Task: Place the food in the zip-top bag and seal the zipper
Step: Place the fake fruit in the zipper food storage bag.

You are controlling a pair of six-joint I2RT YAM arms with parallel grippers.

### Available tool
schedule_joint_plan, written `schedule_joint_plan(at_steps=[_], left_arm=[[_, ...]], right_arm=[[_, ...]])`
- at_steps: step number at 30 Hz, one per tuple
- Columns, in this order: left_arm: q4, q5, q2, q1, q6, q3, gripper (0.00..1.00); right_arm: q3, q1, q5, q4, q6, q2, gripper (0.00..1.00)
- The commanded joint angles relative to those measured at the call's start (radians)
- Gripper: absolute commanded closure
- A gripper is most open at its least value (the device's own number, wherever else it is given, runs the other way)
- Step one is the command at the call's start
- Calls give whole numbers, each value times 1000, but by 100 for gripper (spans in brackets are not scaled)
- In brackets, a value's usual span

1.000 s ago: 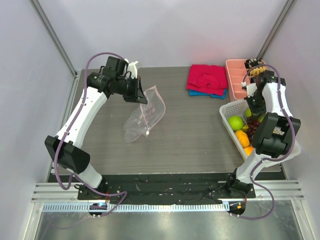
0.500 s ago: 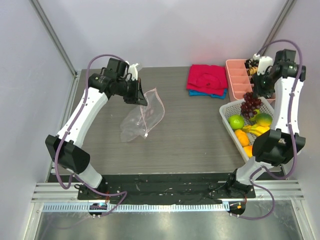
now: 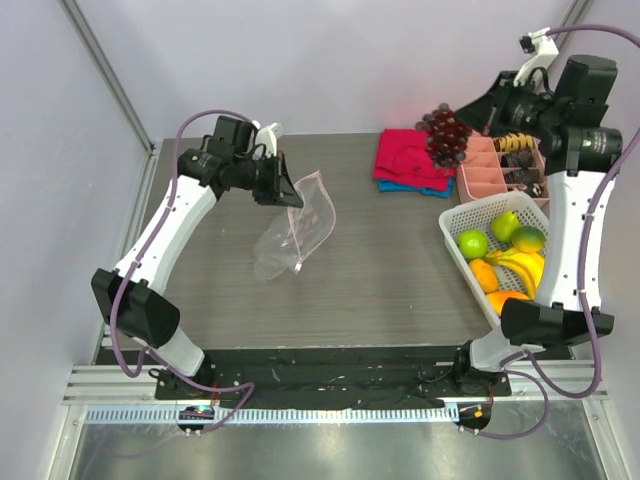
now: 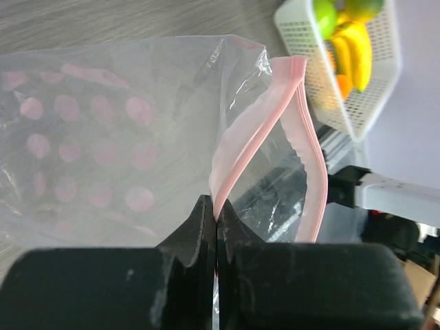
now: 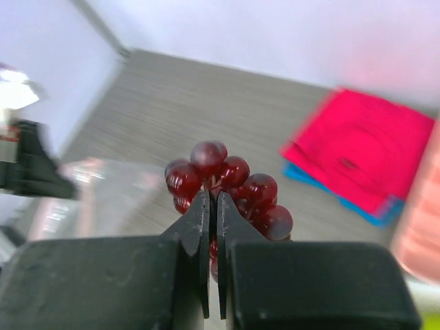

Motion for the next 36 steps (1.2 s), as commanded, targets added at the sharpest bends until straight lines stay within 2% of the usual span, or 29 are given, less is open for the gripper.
schedule_joint_plan(at_steps=[1, 7, 13, 17, 23, 28, 29, 36], left_arm=[[158, 175, -46, 6, -127, -29, 100], [296, 256, -32, 6, -239, -92, 100], [349, 304, -14, 25, -317, -124, 100], [387, 336, -11, 51, -357, -140, 100], [416, 387, -12, 77, -395, -169, 100], [439, 408, -23, 97, -414, -197, 100], [442, 416, -25, 100, -414, -203, 100], [458, 431, -15, 117, -426, -217, 100]], right_arm=[[-97, 134, -96, 432, 308, -105, 99], [-222, 342, -34, 746, 552, -145, 99], [-212, 564, 50, 782, 575, -109, 99], [-291, 658, 84, 774, 508, -121, 99], [-564, 726, 139, 866, 405, -148, 99], [-646, 741, 249, 830, 298, -177, 99], [-663, 743, 318, 819, 263, -197, 99], [-690, 787, 443, 710, 108, -237, 99]])
